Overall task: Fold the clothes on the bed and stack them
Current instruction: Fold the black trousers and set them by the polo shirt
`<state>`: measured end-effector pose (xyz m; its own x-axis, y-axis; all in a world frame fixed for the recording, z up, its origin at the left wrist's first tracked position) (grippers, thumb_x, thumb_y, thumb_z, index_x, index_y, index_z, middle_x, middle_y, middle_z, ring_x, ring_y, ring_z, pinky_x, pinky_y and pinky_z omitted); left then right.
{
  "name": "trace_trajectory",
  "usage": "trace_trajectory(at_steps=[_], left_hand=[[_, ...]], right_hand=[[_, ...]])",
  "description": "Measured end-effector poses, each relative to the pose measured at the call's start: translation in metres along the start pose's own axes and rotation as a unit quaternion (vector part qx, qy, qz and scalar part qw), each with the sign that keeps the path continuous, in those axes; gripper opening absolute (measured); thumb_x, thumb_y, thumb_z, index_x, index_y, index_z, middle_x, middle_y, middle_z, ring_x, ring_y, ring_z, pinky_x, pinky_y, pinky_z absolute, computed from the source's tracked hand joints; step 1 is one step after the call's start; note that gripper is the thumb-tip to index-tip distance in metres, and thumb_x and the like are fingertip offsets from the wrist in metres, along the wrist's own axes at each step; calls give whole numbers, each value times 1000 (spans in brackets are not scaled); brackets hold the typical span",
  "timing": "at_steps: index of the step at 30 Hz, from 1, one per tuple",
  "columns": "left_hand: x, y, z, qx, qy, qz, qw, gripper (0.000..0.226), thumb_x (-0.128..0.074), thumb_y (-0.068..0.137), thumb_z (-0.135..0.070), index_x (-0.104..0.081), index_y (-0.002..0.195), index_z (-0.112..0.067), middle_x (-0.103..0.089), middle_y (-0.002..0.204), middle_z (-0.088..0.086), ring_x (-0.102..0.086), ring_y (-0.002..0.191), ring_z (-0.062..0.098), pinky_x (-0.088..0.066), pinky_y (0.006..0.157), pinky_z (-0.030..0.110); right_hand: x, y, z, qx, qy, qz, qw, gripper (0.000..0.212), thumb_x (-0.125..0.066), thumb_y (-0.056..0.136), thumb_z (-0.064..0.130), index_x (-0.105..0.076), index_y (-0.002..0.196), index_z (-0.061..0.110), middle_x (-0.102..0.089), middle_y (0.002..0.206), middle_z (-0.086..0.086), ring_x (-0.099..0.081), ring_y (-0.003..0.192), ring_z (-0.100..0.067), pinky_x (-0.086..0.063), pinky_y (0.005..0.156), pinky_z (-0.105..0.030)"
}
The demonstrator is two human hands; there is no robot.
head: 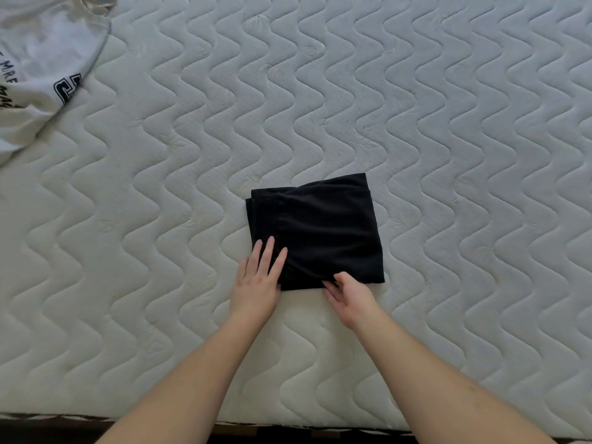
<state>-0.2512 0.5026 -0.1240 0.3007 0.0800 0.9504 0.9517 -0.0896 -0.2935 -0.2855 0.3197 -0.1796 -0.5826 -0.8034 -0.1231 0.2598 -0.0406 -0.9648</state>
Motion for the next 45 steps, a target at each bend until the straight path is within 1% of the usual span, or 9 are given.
trace_trajectory(at_steps=[5,9,15,20,23,26,33,40,45], left_hand=[[-1,1,-2,36,-28,18,999,68,-24,94,-61,-31,152,-27,-17,163,7,-10,151,26,-9,119,49],[48,30,22,99,-160,-110,976,44,-46,100,-38,-57,134,-13,-46,146,13,-42,134,34,-33,109,49],[65,102,57,156,-283,-69,944,54,-57,95,-42,-46,140,-14,-46,140,11,-43,128,29,-35,109,43],[44,142,65,135,-256,87,953,44,-71,86,-40,-58,121,-18,-61,123,5,-55,115,26,-45,101,41],[35,146,80,164,-252,125,945,35,-76,81,-34,-57,105,-20,-62,108,2,-59,95,21,-48,82,35],[31,148,84,159,-247,138,946,31,-77,80,-31,-52,95,-20,-60,95,-1,-56,81,15,-44,69,32],[32,144,78,102,-295,60,948,31,-80,78,-23,-58,100,-22,-54,96,-4,-55,94,19,-43,83,31],[-10,95,106,347,-455,34,819,84,-87,64,-48,-44,126,-12,-53,125,5,-56,114,22,-46,103,39],[-35,73,89,380,-527,141,747,59,-88,59,-54,-60,100,-23,-64,91,-13,-62,87,5,-47,64,19]], right_hand=[[28,0,32,52,-344,-46,936,17,-64,92,23,-60,99,8,-73,84,-4,-68,62,-13,-48,52,-23],[38,-8,61,9,-482,-32,876,5,-55,92,16,-57,95,12,-72,80,-1,-66,61,-11,-43,56,-22],[24,-22,121,-24,-686,-25,727,23,-47,93,18,-67,85,8,-74,68,0,-67,53,-8,-41,49,-16],[-31,-7,191,257,-570,-54,779,46,-59,93,44,-52,132,20,-62,118,0,-62,101,-18,-50,85,-35],[-54,14,190,261,-511,-13,819,73,-66,87,51,-36,147,22,-52,135,1,-54,121,-21,-46,101,-40],[-67,32,187,235,-467,-4,852,75,-72,78,57,-47,138,19,-58,130,-1,-60,114,-23,-50,100,-44],[-66,54,191,249,-352,-48,901,36,-76,81,37,-64,105,12,-69,102,-6,-66,95,-25,-54,92,-46],[-59,41,210,317,-514,-94,792,41,-63,85,58,-62,102,21,-64,96,6,-60,88,-16,-43,75,-31],[-45,40,186,303,-580,-19,756,40,-58,85,63,-55,110,32,-60,98,15,-58,91,-10,-44,74,-29]])
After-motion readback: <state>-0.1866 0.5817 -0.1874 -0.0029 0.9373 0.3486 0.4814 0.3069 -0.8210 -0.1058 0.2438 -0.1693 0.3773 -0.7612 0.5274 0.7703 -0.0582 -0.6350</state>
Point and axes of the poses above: each hand's wrist, its own y-axis towards the middle knuckle, its own x-axis out of the back of the hand, z = x × y, the point moved 10 cm from there along y, towards the middle knuckle
